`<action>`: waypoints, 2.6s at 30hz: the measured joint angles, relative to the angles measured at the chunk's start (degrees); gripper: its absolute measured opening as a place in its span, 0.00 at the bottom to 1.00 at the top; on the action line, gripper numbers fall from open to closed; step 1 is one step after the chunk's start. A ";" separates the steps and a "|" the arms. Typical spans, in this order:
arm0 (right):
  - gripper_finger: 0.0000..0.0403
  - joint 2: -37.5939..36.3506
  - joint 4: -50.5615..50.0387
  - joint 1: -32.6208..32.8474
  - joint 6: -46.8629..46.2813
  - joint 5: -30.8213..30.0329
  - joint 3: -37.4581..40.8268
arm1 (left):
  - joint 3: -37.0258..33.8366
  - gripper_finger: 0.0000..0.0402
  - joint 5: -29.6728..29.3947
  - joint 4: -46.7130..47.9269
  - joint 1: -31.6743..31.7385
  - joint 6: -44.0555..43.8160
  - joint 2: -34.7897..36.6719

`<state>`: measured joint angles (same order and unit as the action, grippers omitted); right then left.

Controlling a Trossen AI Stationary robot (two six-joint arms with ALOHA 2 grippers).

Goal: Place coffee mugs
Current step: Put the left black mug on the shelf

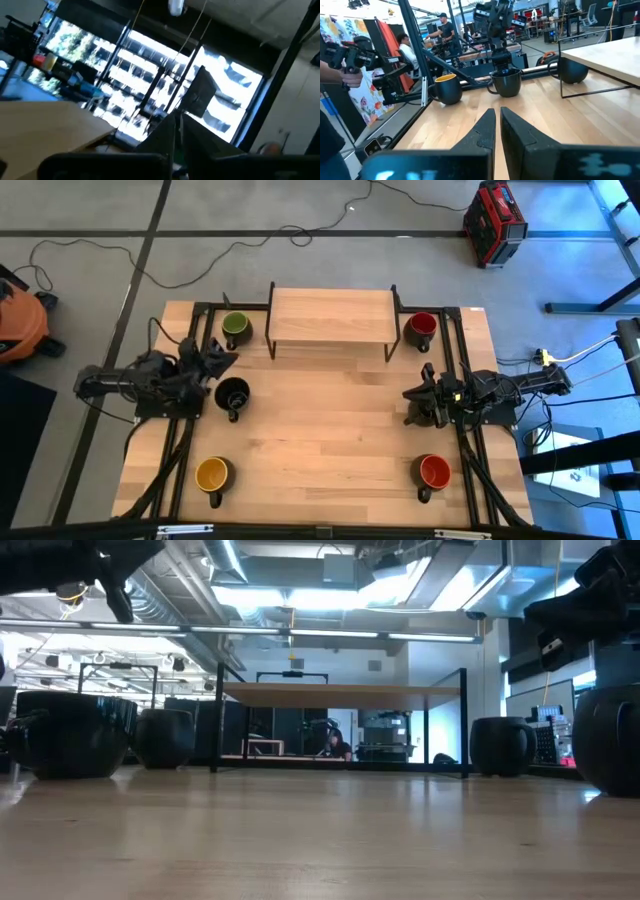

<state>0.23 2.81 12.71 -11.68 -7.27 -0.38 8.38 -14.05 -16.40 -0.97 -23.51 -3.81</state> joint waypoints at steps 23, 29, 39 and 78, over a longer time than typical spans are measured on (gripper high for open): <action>0.04 0.00 0.13 0.00 0.02 -1.31 0.00 | 40.04 0.06 1.94 64.57 -0.02 -16.71 -41.58; 0.04 0.00 0.24 0.00 0.03 -2.90 0.00 | 40.63 0.06 -0.63 61.06 0.02 -19.88 -45.52; 0.04 0.02 0.28 0.00 0.04 -3.75 0.00 | 40.52 0.32 9.63 65.42 5.24 -25.16 -51.47; 0.04 0.02 0.15 0.00 0.04 -3.84 0.00 | 41.09 0.53 19.94 85.61 -9.30 -3.24 -54.30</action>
<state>0.25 2.96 12.71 -11.64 -11.11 -0.38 49.47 5.89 69.21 -10.27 -26.75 -58.11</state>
